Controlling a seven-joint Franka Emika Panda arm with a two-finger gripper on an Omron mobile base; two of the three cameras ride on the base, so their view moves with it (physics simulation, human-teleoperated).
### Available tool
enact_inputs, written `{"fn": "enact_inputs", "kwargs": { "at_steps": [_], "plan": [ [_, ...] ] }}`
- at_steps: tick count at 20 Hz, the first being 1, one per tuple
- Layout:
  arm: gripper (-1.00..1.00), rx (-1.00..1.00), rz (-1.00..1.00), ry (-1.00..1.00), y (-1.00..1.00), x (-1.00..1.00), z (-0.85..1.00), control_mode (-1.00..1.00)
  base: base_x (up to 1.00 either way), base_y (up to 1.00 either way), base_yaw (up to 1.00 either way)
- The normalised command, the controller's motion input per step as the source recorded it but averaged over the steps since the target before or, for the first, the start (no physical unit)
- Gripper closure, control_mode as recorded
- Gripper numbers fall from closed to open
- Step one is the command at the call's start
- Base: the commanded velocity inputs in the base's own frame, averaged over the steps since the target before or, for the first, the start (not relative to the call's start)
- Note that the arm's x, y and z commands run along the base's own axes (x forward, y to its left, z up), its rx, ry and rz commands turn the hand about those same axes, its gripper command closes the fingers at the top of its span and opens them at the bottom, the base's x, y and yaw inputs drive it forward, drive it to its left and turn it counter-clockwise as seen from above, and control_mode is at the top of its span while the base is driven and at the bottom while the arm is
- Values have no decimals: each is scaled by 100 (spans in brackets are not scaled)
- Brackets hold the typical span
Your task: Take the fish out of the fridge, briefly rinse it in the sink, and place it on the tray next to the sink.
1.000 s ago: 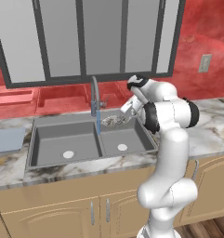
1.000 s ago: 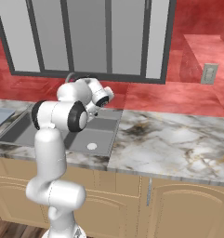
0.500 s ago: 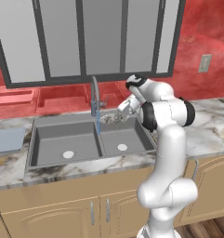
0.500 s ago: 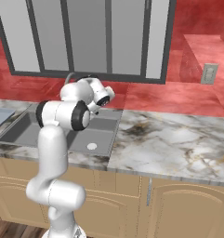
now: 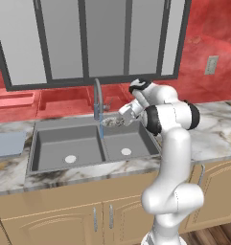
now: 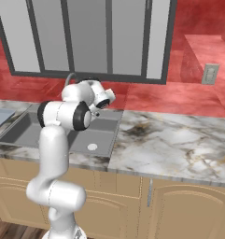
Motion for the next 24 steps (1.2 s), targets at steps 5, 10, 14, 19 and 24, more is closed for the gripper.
{"fn": "enact_inputs", "kwargs": {
  "at_steps": [5, 10, 14, 19, 24],
  "plan": [
    [100, -5, -11, 0, 9, 30, -7, -100, 0, 0, 0],
    [100, -7, -10, 3, 7, 36, -20, -100, 0, 0, 0],
    [100, -5, -9, 10, 1, 39, -25, -100, 0, 0, 0],
    [100, -4, -7, 11, 0, 34, -26, -100, 0, 0, 0],
    [100, -1, -5, 8, 3, 39, -14, -100, 0, 0, 0]
  ]
}}
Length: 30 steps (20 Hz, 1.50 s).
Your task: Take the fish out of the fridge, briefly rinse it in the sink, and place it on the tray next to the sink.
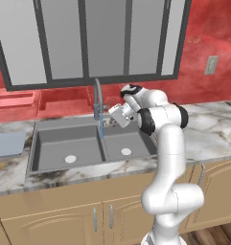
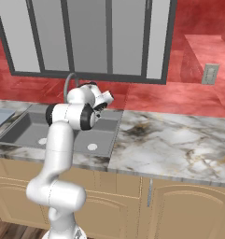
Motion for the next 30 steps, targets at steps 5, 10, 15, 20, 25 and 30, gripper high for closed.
{"fn": "enact_inputs", "kwargs": {
  "at_steps": [5, 10, 15, 20, 25, 30],
  "plan": [
    [100, 0, 1, 25, 5, 3, -1, -100, 0, 0, 0],
    [100, 2, 2, 31, 0, -38, 0, -100, 0, 0, 0],
    [100, 6, 0, 16, 0, -81, 32, -100, 0, 0, 0],
    [100, 3, -1, 10, 0, -96, 87, -100, 0, 0, 0],
    [100, 10, -5, 0, -3, -100, 100, -100, 0, 0, 0],
    [100, 9, -14, 4, -15, -100, 97, -100, 0, 0, 0]
  ]
}}
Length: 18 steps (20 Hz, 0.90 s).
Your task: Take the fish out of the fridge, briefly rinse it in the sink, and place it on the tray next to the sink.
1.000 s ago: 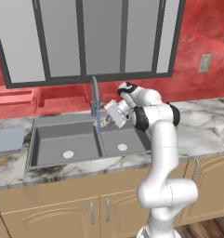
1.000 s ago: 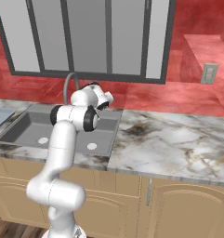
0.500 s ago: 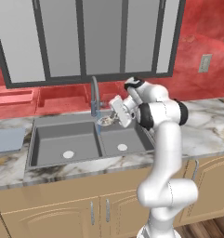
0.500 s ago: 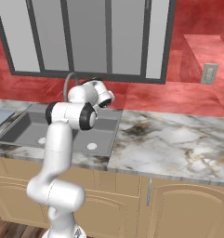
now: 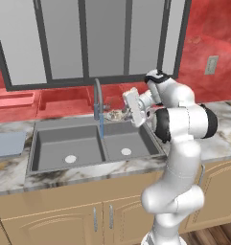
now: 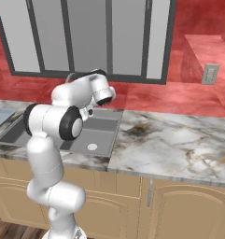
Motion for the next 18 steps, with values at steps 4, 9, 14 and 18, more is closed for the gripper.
{"fn": "enact_inputs", "kwargs": {
  "at_steps": [4, 9, 14, 18],
  "plan": [
    [100, -3, -17, 5, -21, -100, 63, -100, 0, 0, 0],
    [100, -33, -10, 9, 0, -100, 1, -100, 0, 0, 0],
    [100, -41, -13, 5, -1, -100, 0, -100, 0, 0, 0],
    [100, -52, -13, 0, -7, -100, 10, -100, 0, 0, 0]
  ]
}}
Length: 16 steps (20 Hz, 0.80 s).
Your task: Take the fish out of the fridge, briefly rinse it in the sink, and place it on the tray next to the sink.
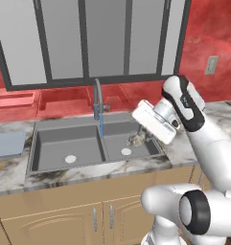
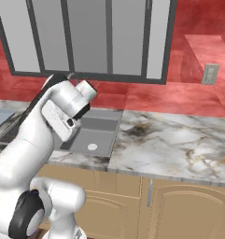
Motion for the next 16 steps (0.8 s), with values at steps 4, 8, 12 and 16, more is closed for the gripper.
{"fn": "enact_inputs", "kwargs": {
  "at_steps": [4, 8, 12, 16],
  "plan": [
    [100, -60, -15, -2, -5, -84, 27, -100, 0, 0, 0],
    [100, -64, -25, -13, 0, -42, 31, -100, 0, 0, 0],
    [100, -51, -30, -17, -1, -21, 41, -100, 0, 0, 0],
    [100, -53, -24, -34, 0, -18, 74, -100, 0, 0, 0]
  ]
}}
